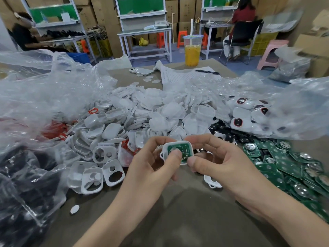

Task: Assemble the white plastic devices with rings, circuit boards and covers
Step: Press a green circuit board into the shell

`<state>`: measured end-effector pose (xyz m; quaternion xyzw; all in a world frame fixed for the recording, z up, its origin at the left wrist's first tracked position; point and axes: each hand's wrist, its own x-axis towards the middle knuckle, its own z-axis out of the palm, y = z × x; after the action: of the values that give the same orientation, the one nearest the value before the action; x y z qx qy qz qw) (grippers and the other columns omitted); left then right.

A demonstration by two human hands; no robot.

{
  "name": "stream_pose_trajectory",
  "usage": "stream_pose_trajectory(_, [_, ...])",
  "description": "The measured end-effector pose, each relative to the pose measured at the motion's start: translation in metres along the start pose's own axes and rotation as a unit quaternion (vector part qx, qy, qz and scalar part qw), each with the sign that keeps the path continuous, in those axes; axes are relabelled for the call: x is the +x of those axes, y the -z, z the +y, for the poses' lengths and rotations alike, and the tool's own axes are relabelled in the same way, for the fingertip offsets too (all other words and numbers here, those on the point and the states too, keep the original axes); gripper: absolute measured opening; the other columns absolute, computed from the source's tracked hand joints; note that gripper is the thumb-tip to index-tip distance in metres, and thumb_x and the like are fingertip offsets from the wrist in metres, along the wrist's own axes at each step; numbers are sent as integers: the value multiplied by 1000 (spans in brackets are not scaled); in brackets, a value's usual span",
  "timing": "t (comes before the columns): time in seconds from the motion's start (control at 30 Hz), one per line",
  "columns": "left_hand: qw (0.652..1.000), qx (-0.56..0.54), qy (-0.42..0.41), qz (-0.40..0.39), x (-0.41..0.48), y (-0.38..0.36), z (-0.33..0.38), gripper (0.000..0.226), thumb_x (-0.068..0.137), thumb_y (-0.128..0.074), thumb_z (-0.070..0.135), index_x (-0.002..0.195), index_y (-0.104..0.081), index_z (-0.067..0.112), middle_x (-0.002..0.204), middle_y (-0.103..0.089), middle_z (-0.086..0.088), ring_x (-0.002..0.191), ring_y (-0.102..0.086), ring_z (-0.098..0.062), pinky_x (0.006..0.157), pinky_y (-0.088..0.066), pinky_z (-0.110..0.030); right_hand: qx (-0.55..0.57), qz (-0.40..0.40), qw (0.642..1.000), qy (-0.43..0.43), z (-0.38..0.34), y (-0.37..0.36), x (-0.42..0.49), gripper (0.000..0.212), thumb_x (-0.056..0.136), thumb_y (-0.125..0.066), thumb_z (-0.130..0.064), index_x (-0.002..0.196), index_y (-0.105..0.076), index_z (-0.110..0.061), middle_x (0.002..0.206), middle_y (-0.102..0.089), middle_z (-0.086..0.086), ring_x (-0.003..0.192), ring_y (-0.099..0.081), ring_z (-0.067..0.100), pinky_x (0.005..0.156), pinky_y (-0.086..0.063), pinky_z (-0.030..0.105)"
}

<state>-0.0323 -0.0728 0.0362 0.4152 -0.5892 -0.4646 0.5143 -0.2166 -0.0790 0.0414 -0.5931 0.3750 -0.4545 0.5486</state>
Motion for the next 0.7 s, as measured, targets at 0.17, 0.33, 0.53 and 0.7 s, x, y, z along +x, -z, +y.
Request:
stream_pose_trajectory(0.17, [1000,-21,18,-8,3,4,2,8,84,-65,30,91,-69,27,60,-62,3,55,-57,-13,54,-47,-18,-11,-14,1000,3,5,2,1,41,76,-77,-33,115,-70,-41,116,-72,-10,90,-68,3,77,-50,36])
stream_pose_trajectory(0.33, [999,-28,21,-6,3,4,2,7,83,-66,32,90,-69,30,58,-61,1,55,-57,-14,56,-48,-18,-8,-15,1000,2,5,4,1,42,76,-79,-32,115,-71,-42,115,-73,-10,90,-69,2,71,-53,20])
stream_pose_trajectory(0.53, [999,-35,26,1,1,2,2,15,84,-65,32,96,-68,24,58,-60,-1,56,-57,-15,56,-47,-20,15,-8,1000,7,4,3,1,39,80,-75,-15,110,-74,-40,104,-76,-11,76,-67,-2,57,-44,7])
stream_pose_trajectory(0.7, [999,-31,21,-3,1,1,1,15,86,-65,34,97,-67,24,57,-59,-2,56,-56,-17,57,-47,-22,34,-22,999,9,5,4,1,41,79,-79,-19,115,-73,-38,113,-75,-6,90,-71,4,74,-51,11])
